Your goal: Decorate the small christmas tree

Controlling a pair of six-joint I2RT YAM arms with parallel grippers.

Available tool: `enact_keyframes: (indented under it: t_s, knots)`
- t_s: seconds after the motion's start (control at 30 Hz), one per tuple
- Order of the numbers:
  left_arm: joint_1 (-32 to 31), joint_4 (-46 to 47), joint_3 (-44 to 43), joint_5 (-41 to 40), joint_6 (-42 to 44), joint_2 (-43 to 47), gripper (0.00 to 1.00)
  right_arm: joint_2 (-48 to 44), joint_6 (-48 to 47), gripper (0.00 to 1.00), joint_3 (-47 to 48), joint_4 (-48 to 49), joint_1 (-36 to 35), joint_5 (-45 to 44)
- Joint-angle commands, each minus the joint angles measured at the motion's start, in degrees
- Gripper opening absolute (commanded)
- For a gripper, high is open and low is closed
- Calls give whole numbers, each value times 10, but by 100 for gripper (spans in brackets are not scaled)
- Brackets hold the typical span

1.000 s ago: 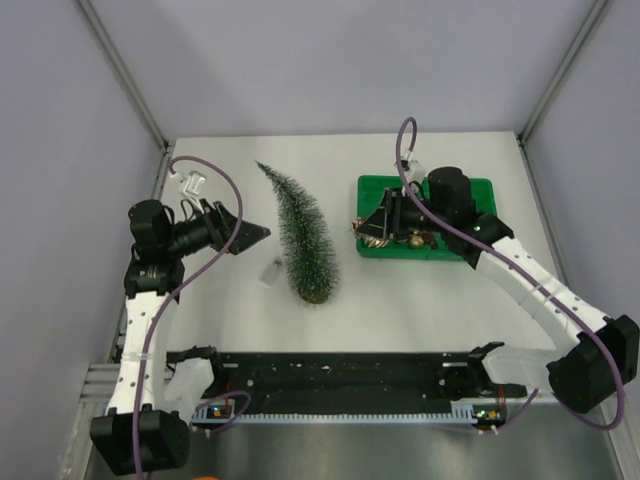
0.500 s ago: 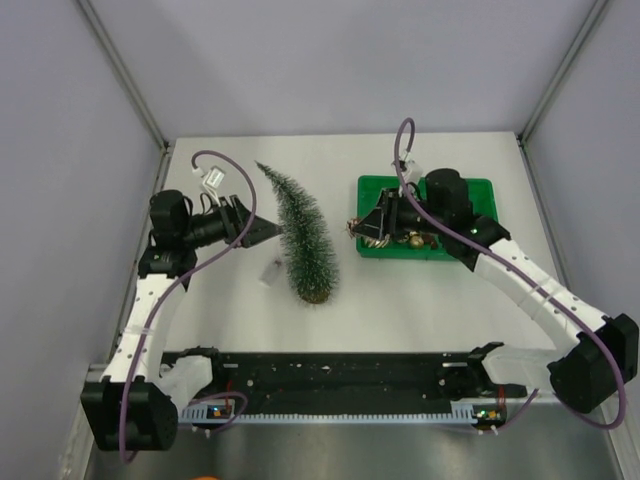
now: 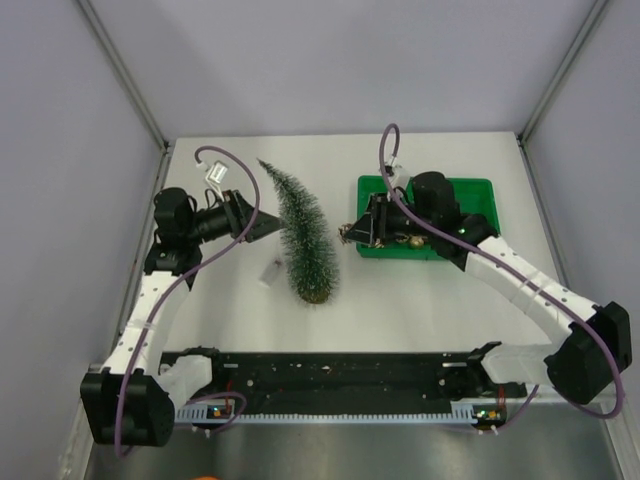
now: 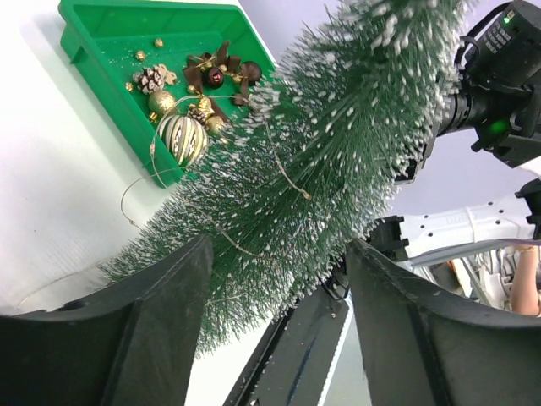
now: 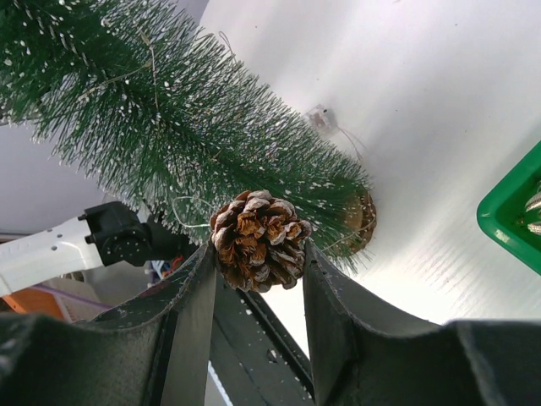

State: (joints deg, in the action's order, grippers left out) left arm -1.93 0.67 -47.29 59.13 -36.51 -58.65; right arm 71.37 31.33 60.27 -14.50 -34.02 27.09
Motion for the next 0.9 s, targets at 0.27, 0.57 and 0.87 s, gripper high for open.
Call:
enact_keyframes:
  t_s: [0.27,0.57,0.87]
  knots:
    - [-11,108,35,13,-39,5,45,20,7,33,31,38,-15,-11]
    - [-11,106,50,9,-33,14,24,30,10,32,51,40,-24,-13]
    - [-11,100,50,6,-32,19,10,39,11,32,68,41,-33,-18]
